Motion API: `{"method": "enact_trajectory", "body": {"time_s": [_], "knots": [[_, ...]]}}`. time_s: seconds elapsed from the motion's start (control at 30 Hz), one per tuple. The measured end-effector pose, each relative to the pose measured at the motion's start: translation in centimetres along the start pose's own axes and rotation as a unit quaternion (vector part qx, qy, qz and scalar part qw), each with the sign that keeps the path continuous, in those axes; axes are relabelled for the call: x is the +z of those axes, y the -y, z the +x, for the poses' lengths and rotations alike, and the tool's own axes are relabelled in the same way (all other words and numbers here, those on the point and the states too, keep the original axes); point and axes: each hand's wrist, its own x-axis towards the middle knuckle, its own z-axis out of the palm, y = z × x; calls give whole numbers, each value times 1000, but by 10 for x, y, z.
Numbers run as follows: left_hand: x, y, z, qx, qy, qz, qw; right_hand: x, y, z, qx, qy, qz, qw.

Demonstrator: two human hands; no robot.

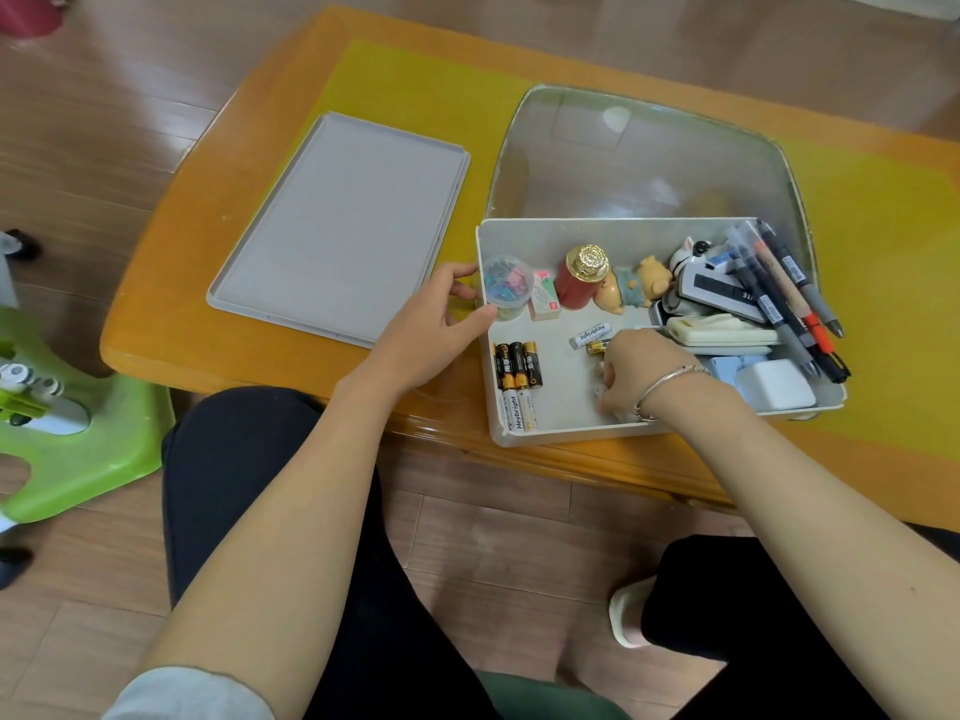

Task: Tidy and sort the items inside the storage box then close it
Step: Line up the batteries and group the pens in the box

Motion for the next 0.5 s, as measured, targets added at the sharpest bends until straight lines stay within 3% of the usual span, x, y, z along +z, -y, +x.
{"method": "enact_trajectory", "body": {"time_s": [0.1,0.2,0.33,0.5], "knots": [[1,0,0,1,0,-2,1000,-3,8,-2,-27,-25,117,992],[0,0,0,-1,1,-7,1000,-4,19,-4,-30,55,234,970],[1,-1,0,0,0,-5,1000,-6,25,-5,-22,141,272,952],[0,-1,0,0,0,-5,1000,-7,29,-5,-16,142,287,947]]}}
